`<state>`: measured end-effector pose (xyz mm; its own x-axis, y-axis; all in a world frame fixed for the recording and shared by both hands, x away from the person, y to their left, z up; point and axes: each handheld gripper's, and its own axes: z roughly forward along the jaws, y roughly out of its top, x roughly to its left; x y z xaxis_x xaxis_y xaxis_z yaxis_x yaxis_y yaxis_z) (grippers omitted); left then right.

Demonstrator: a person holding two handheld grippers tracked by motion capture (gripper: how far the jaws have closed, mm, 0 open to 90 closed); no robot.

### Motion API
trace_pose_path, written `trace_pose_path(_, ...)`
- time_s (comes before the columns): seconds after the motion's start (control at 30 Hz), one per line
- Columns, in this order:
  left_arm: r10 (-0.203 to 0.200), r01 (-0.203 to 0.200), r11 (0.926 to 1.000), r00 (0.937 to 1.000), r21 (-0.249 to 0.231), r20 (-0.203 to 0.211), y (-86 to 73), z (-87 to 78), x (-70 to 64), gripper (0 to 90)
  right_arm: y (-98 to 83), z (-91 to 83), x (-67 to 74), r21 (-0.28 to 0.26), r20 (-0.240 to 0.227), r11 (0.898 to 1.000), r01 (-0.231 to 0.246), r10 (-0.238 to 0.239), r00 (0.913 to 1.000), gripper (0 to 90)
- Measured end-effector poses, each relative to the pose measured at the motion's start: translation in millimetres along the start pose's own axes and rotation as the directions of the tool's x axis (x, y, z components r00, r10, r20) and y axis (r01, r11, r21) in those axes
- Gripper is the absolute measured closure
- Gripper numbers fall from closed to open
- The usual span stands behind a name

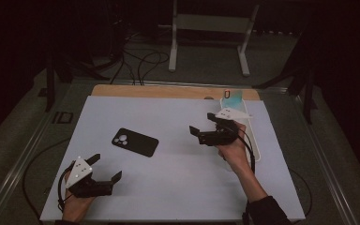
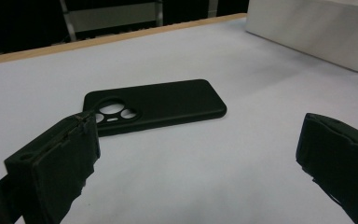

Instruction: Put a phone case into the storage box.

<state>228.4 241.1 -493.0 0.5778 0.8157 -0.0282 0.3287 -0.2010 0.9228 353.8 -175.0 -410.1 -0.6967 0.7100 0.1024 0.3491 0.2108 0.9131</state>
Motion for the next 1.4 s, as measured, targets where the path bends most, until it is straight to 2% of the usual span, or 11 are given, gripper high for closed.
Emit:
trace_pose_path(0.23, 0.003, -0.003, 1.0, 1.0, 0.004, 0.0, -0.3, 0.4, -0.2, 0.3, 1.4, 12.7, 7.6, 0.047, -0.041, 0.999, 0.017, -0.015, 0.999, 9.4)
trace_pose_path(0.47, 0.006, -0.006, 1.0, 1.0, 0.007, 0.001, -0.4, 0.8, -0.3, 0.3, 5.5, 25.5, 19.6, 0.1, -0.079, 0.993, 0.061, -0.053, 0.9955, 8.5)
trace_pose_path(0.87, 0.002, -0.002, 1.0, 1.0, 0.009, 0.004, -0.4, 0.9, 0.1, 0.3, 15.7, 45.8, 33.1, 0.157, -0.111, 0.982, 0.109, -0.092, 0.9895, 8.5)
trace_pose_path(1.0, 0.003, -0.003, 0.9999, 1.0, 0.011, 0.004, -0.5, 1.0, 0.2, 0.3, 18.3, 56.6, 40.1, 0.186, -0.128, 0.972, 0.142, -0.119, 0.9846, 8.5)
trace_pose_path(1.13, 0.003, -0.003, 0.9999, 1.0, 0.012, 0.006, -0.5, 1.4, 0.0, 0.3, 18.0, 66.4, 47.4, 0.222, -0.142, 0.957, 0.187, -0.158, 0.9772, 8.5)
trace_pose_path(1.4, 0.003, -0.003, 0.9999, 1.0, 0.014, 0.007, -0.4, 1.1, 0.1, 0.3, 15.6, 88.0, 59.0, 0.298, -0.164, 0.924, 0.24, -0.198, 0.9664, 8.5)
